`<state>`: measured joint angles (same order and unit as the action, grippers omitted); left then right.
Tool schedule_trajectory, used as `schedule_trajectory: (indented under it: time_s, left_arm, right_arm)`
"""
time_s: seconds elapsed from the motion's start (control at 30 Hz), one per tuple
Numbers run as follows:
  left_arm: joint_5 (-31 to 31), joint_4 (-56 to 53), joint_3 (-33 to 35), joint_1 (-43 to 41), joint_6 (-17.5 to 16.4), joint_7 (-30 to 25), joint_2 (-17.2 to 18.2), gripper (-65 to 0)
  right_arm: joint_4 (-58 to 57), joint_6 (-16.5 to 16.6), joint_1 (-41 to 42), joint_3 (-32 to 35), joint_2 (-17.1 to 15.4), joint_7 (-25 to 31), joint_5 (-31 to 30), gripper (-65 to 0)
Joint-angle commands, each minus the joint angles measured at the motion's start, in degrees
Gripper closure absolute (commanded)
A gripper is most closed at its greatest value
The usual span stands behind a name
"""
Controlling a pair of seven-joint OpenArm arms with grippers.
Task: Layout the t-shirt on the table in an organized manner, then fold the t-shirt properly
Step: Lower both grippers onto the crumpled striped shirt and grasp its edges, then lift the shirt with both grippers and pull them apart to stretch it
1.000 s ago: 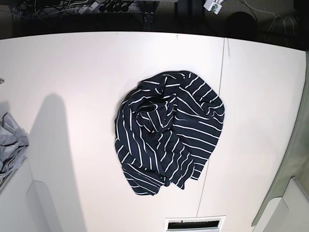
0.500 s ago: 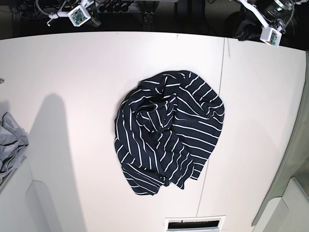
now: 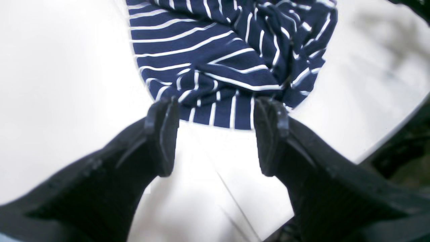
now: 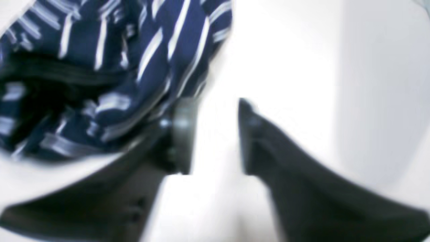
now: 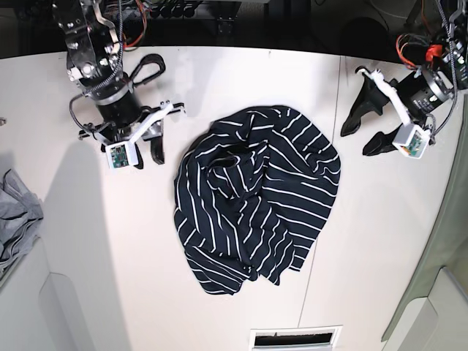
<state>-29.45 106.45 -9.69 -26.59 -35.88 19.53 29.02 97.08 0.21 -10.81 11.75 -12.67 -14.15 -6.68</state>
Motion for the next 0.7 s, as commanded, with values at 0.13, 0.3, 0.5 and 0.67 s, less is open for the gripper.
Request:
schedule_trajectory:
  time_s: [0.13,0.3,0.5,0.67]
  left_arm:
    - [-0.72,-11.98,8.50,12.24,-0.02,-1.14,-0.11,-37.6]
    - [-0.70,-27.32,13.49,23.74,0.50,-1.29,-3.54,-37.7]
    - [3.98,-45.09,14.29,33.70,0.48,-4.85,-8.44,-40.8]
    - [8.11,-53.57,14.29,36.85,0.52,-6.88,-10.93,-25.1]
  right_arm:
    - [-5.99,-0.02,8.31,-0.15,6.97,-0.02,0.24,-45.0]
    - [-13.84,-0.02,14.34,-0.15,11.13,0.02,1.70,-44.9]
    - [-27.28,2.40,21.18,-0.15,13.14,0.28,3.21,-44.6]
    - [-33.22,5.14,23.37,-0.15,13.16,4.07,3.26,-11.5]
